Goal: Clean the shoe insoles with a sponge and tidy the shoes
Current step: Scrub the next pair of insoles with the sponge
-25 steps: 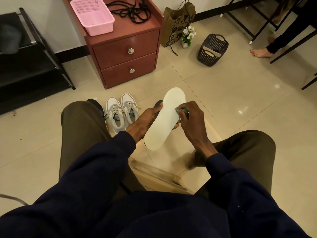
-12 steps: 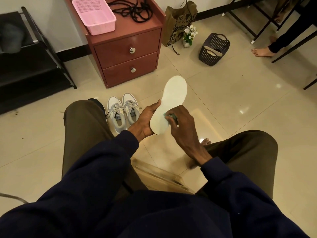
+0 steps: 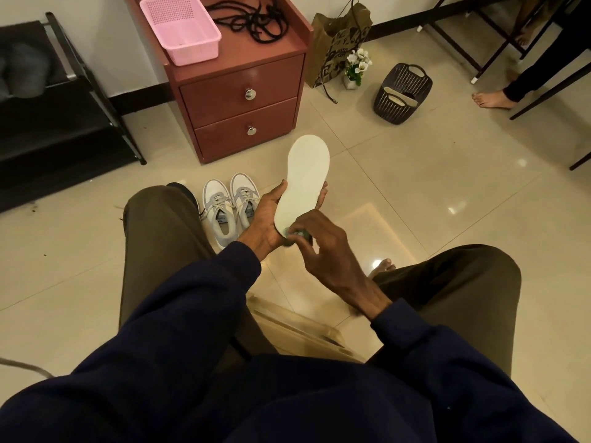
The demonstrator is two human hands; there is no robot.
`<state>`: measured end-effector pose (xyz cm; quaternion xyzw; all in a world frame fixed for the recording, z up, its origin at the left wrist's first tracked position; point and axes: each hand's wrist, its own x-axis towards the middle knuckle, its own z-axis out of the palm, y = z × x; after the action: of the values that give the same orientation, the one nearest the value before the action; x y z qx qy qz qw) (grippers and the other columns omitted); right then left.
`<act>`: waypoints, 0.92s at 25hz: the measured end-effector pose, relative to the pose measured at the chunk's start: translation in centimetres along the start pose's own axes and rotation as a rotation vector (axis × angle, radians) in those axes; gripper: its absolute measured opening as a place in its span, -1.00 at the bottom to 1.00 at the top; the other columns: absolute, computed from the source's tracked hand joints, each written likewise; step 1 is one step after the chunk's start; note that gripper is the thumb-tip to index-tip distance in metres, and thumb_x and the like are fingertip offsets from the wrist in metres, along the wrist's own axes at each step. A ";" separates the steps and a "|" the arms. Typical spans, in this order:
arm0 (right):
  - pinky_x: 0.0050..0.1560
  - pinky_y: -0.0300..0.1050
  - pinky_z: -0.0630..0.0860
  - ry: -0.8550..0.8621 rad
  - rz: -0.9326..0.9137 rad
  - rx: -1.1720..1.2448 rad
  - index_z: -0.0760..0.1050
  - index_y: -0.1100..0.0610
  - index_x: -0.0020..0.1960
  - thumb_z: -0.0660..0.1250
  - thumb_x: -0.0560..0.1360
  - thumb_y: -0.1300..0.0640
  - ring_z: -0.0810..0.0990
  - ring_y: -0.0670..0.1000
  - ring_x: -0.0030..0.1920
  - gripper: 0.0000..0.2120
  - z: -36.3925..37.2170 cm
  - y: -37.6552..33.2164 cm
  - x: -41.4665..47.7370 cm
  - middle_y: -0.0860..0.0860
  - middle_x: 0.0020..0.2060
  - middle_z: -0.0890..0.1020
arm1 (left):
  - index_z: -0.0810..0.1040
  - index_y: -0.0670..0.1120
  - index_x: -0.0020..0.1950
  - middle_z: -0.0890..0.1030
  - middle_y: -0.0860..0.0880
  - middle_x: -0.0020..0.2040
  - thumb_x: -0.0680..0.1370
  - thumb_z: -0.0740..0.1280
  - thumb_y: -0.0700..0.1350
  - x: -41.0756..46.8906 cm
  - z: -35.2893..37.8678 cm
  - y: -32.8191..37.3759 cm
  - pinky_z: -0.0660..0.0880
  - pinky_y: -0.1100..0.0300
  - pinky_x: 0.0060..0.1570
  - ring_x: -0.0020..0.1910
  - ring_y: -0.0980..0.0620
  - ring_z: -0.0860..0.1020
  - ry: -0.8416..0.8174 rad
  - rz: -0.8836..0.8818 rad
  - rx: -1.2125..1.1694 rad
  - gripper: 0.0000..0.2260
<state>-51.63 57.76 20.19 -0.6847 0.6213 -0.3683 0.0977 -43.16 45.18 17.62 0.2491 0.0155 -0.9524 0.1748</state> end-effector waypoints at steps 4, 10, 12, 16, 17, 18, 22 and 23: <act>-0.01 -0.07 0.54 0.032 0.038 -0.065 0.59 0.25 0.03 0.40 0.57 0.32 0.56 0.05 -0.02 -0.96 -0.4 1.5 1.0 0.09 -0.06 0.60 | 0.39 -0.22 0.50 0.60 -0.21 0.25 0.68 0.24 0.06 0.1 -0.2 -0.5 0.50 0.04 0.34 0.17 -0.13 0.60 0.025 0.027 0.187 -0.51; -0.05 -0.10 0.52 0.126 0.192 -0.057 0.59 0.20 0.02 0.39 0.58 0.28 0.55 -0.01 -0.03 -0.96 -1.7 2.9 0.8 0.03 -0.05 0.60 | 0.48 -0.19 0.34 0.65 -0.16 0.06 0.64 0.29 0.04 0.3 -0.1 -2.0 0.64 0.11 -0.10 -0.16 -0.07 0.66 0.111 0.026 0.431 -0.62; 0.00 -0.16 0.48 0.014 0.051 -0.081 0.60 0.22 0.01 0.38 0.59 0.30 0.55 0.02 -0.01 -0.96 -0.9 1.7 0.6 0.06 -0.05 0.61 | 0.54 -0.22 0.32 0.65 -0.16 0.09 0.63 0.28 0.06 0.1 0.0 -1.8 0.60 0.14 -0.05 -0.10 -0.04 0.65 0.080 -0.032 0.433 -0.59; -0.02 0.01 0.54 0.204 0.284 -0.115 0.57 0.17 0.00 0.38 0.58 0.27 0.55 0.00 -0.02 -0.97 -2.4 5.5 1.6 0.02 -0.06 0.59 | 0.54 -0.15 0.31 0.67 -0.16 0.04 0.66 0.26 0.00 0.1 -0.4 -2.3 0.64 0.01 0.04 -0.09 -0.13 0.67 0.071 -0.002 0.413 -0.69; -0.03 0.02 0.54 0.254 0.365 -0.104 0.57 0.15 0.01 0.38 0.58 0.25 0.55 -0.03 -0.03 -0.97 -3.2 6.5 1.4 0.00 -0.05 0.59 | 0.49 -0.17 0.39 0.65 -0.21 0.13 0.65 0.29 -0.03 0.2 -0.5 -2.6 0.62 -0.09 0.15 0.00 -0.20 0.66 0.045 -0.012 0.397 -0.64; -0.04 0.01 0.54 0.280 0.396 -0.100 0.56 0.14 0.01 0.38 0.58 0.24 0.54 -0.06 -0.03 -0.97 -3.6 6.8 1.1 -0.01 -0.05 0.59 | 0.47 -0.18 0.44 0.62 -0.24 0.20 0.63 0.32 -0.04 0.2 -0.5 -2.7 0.59 -0.14 0.21 0.06 -0.25 0.65 0.037 -0.016 0.394 -0.59; -0.01 -0.20 0.51 0.114 0.217 -0.087 0.57 0.19 0.04 0.41 0.57 0.24 0.56 -0.03 -0.01 -0.94 -1.8 3.9 0.8 0.04 -0.03 0.60 | 0.72 -0.03 0.05 0.66 -0.10 -0.08 0.64 0.27 0.03 0.3 -0.2 -2.3 0.61 0.09 -0.15 -0.22 -0.07 0.65 0.086 0.004 0.492 -0.74; 0.00 -0.21 0.50 0.084 0.173 -0.106 0.57 0.19 0.04 0.41 0.58 0.25 0.56 -0.01 -0.01 -0.95 -1.3 3.8 0.8 0.05 -0.03 0.60 | 0.73 -0.02 -0.01 0.65 -0.07 -0.13 0.65 0.26 0.05 0.2 -0.2 -2.2 0.59 0.13 -0.19 -0.27 -0.04 0.63 0.110 0.003 0.507 -0.72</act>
<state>-55.43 56.62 19.15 -0.6167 0.7002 -0.3536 0.0666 -43.97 47.21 17.23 0.3366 -0.2144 -0.9107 0.1070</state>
